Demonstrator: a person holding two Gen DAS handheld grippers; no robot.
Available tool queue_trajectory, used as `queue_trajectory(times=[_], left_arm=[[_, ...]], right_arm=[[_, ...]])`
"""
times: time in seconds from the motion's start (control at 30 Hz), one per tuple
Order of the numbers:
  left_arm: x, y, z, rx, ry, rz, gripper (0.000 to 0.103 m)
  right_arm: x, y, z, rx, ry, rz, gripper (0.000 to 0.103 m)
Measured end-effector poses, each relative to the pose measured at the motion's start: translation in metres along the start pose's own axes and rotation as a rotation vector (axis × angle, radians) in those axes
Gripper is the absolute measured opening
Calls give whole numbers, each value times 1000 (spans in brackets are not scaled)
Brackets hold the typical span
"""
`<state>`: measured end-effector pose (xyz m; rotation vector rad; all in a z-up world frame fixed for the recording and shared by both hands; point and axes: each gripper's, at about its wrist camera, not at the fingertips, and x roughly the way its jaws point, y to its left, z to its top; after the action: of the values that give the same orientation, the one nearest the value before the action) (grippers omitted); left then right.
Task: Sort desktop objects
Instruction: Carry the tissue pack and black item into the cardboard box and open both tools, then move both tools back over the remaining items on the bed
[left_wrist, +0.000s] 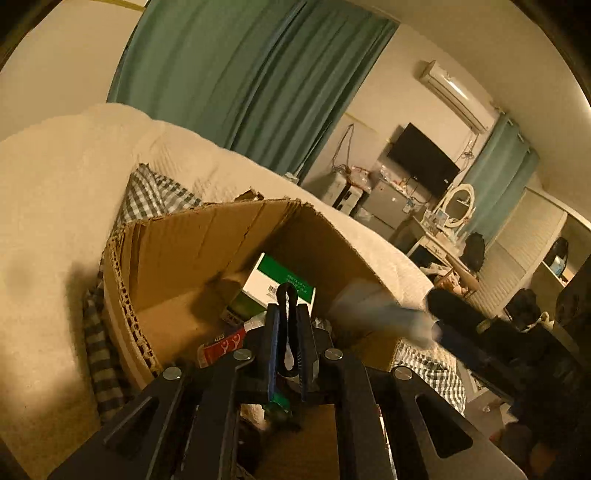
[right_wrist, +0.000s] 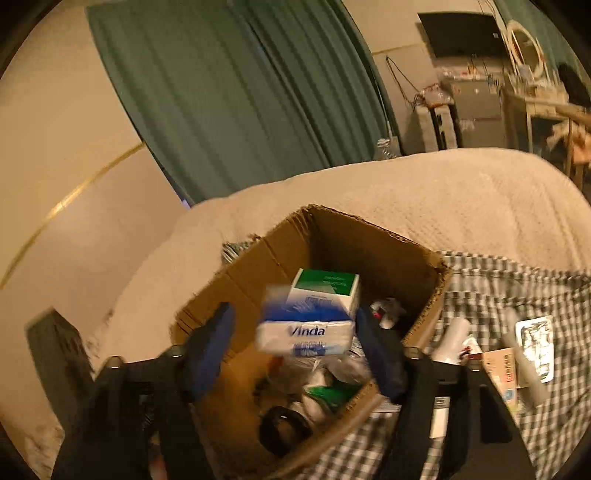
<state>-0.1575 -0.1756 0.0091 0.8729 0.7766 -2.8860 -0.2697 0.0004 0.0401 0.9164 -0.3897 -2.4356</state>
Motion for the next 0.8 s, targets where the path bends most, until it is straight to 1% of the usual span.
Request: queue_trajectory(times=[0.03, 0.07, 0.1, 0.13, 0.17, 0.23, 0.27, 0.3, 0.37, 0.4, 0.43, 0.47, 0.5, 0.63, 0.67, 0.73, 0.77, 0.8], left_arm=[[1, 0, -1, 4, 9, 11, 14], [2, -2, -2, 11, 20, 29, 36], [3, -4, -4, 16, 33, 47, 69], [4, -6, -7, 20, 51, 69, 81], [3, -9, -9, 22, 49, 75, 85], [-3, -15, -17, 37, 28, 72, 85], [-6, -19, -19, 48, 31, 73, 85], [-9, -22, -22, 59, 36, 72, 85], [-16, -31, -30, 93, 35, 58, 86], [-20, -35, -33, 108, 30, 54, 86], [-25, -41, -40, 125, 27, 48, 87], [-29, -46, -47, 142, 27, 39, 87], [-33, -52, -56, 161, 29, 25, 87], [-41, -78, -91, 217, 77, -25, 87], [-43, -84, -100, 224, 83, -31, 87], [-44, -92, -118, 215, 61, -18, 92], [-42, -95, -127, 205, 60, -17, 95], [-39, -99, -132, 199, 69, -20, 95]], right_arm=[[-5, -2, 1, 6, -7, 8, 69], [-11, -4, 2, 7, -11, 4, 69], [-22, -9, 0, 8, -21, -7, 69], [-30, -14, -3, 12, -25, -10, 69], [-39, -20, -6, 17, -27, -17, 69], [-63, -35, -13, 24, -46, -55, 69], [-71, -40, -14, 23, -52, -67, 69], [-90, -52, -22, 13, -59, -103, 69], [-111, -66, -33, -9, -70, -166, 69], [-129, -80, -43, -31, -82, -234, 69], [-137, -86, -48, -39, -88, -259, 69], [-151, -99, -59, -51, -99, -303, 69], [-160, -111, -68, -50, -100, -328, 69], [-173, -146, -104, -22, -101, -370, 69], [-171, -155, -111, -11, -87, -374, 69], [-155, -177, -118, 22, -35, -383, 69], [-151, -183, -119, 22, -32, -379, 69], [-144, -189, -118, 22, -23, -381, 69]])
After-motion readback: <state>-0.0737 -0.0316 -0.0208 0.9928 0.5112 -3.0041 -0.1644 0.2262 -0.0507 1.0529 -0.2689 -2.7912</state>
